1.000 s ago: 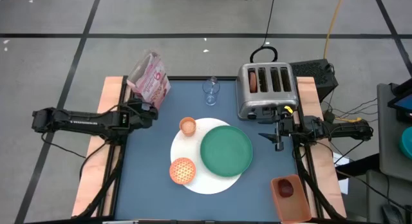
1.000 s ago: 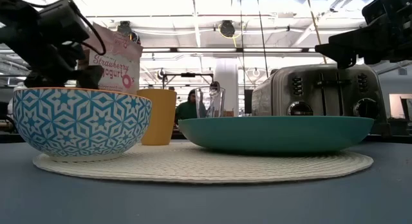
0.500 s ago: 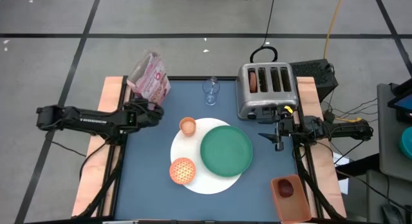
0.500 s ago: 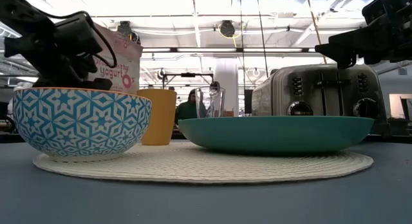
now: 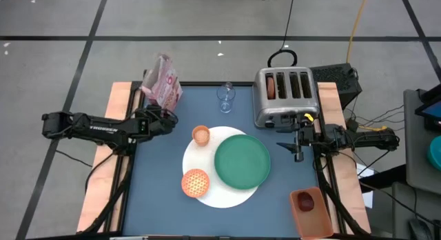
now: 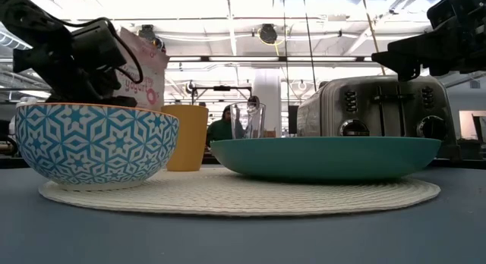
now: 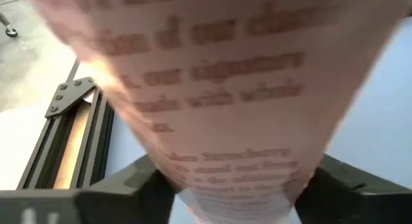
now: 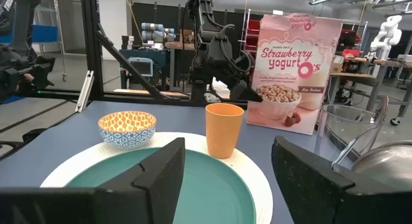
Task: Arrange a breakfast setting
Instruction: Pour the cereal from the orange cereal box into the orange bowl
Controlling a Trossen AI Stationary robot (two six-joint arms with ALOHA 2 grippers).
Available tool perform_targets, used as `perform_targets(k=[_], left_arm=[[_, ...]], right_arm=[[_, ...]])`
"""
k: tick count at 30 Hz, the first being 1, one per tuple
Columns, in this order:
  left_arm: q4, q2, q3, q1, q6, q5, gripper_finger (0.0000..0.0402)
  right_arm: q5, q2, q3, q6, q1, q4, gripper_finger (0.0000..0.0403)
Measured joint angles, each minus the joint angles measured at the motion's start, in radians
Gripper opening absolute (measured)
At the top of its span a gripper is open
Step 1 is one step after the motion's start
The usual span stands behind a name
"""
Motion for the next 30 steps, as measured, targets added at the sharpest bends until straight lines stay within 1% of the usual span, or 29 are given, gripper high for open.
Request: perform_targets(k=[5, 9, 15, 26, 30], left_arm=[[0.007, 0.0, 0.0, 0.0, -0.001, 0.0, 0.0188], [0.008, 0.0, 0.0, 0.0, -0.001, -0.001, 0.0168], [0.034, 0.0, 0.0, 0.0, 0.032, 0.0, 0.0163], [0.043, -0.003, 0.0, 0.0, 0.014, 0.0, 0.0161], [0.086, -0.003, 0.0, -0.001, 0.029, 0.006, 0.0161]], right_arm=[[0.0, 0.0, 0.0, 0.0, 0.0, 0.0, 0.0222], [0.0, 0.0, 0.0, 0.0, 0.0, 0.0, 0.0222], [0.0, 0.0, 0.0, 0.0, 0.0, 0.0, 0.0222], [0.0, 0.0, 0.0, 0.0, 0.0, 0.0, 0.0222], [0.0, 0.0, 0.0, 0.0, 0.0, 0.0, 0.0222]])
